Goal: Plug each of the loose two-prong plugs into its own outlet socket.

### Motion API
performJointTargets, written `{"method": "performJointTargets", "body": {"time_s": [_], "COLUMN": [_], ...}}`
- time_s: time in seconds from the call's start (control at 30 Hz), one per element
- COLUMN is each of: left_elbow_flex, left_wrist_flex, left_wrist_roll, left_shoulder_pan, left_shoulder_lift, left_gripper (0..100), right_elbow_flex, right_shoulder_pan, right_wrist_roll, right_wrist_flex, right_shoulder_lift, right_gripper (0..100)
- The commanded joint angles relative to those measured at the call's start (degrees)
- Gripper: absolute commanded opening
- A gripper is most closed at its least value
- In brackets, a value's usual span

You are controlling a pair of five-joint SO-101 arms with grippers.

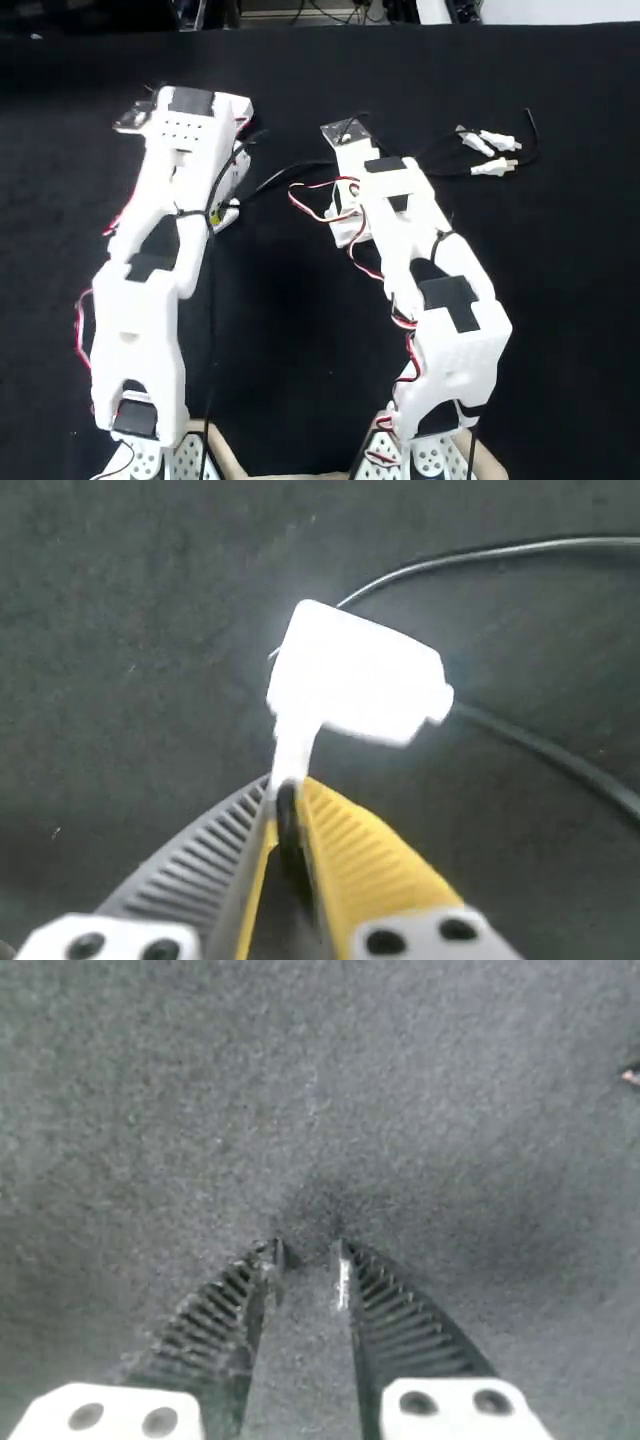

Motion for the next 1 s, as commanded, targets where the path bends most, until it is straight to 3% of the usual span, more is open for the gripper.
{"method": "performJointTargets", "body": {"time_s": [0.0, 0.27, 0.53, 0.97], "left_elbow_flex": [-0.8, -3.1, -10.7, -3.0], "left_wrist_flex": [0.4, 0.4, 0.5, 0.6], "left_wrist_roll": [-0.5, -1.1, -10.6, -19.1], "left_shoulder_pan": [0.0, -2.8, -1.5, 3.7], "left_shoulder_lift": [2.5, 4.8, 3.6, -4.7], "left_gripper": [3, 3, 3, 3], "right_elbow_flex": [0.3, 0.3, 0.3, 0.2], "right_shoulder_pan": [1.7, 1.7, 1.7, 1.7], "right_wrist_roll": [-0.2, -0.2, -0.2, -0.2], "right_wrist_flex": [-1.3, -1.3, -1.3, -1.3], "right_shoulder_lift": [-1.2, -1.2, -1.2, -1.2], "right_gripper": [11.7, 11.7, 11.9, 12.0]}}
